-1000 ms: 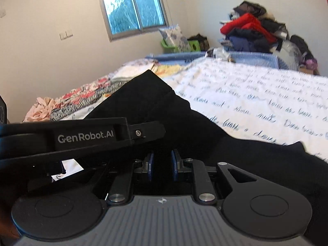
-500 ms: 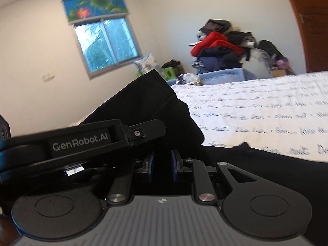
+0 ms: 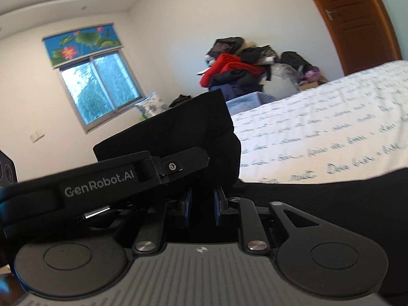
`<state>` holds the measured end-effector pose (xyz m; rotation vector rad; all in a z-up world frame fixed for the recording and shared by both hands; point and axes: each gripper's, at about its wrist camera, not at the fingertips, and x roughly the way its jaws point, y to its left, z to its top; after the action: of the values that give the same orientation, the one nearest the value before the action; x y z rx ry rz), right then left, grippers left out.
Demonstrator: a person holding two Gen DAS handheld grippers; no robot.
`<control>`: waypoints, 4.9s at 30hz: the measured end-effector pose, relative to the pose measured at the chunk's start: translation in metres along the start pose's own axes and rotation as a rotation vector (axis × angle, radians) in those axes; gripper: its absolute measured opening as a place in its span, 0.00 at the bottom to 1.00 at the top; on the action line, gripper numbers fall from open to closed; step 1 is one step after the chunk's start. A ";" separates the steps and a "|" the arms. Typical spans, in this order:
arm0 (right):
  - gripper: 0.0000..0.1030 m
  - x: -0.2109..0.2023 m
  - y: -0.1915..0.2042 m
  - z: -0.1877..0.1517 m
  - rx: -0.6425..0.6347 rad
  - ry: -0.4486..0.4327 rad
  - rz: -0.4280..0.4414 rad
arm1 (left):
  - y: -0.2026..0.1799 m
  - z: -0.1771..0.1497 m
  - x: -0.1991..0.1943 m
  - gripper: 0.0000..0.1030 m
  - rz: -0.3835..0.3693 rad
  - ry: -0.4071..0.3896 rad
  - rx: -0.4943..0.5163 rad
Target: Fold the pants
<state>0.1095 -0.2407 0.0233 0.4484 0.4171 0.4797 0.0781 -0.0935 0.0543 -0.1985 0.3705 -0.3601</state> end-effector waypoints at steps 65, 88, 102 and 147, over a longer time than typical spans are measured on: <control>0.51 -0.066 -0.143 0.001 0.206 -0.004 -0.256 | 0.025 -0.027 0.095 0.57 0.055 0.279 0.016; 0.17 -0.060 -0.108 0.010 -0.026 0.013 -0.319 | 0.016 -0.048 0.096 0.66 0.069 0.314 0.146; 0.68 -0.030 -0.070 -0.005 -0.274 0.137 -0.391 | -0.001 -0.063 0.091 0.84 0.079 0.330 0.236; 0.42 -0.006 -0.198 0.006 0.288 0.304 0.091 | 0.131 -0.054 0.112 0.59 -0.377 0.541 -0.218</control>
<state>0.1750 -0.4030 -0.0692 0.6783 0.7676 0.5810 0.1945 -0.0221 -0.0638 -0.3873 0.9130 -0.7496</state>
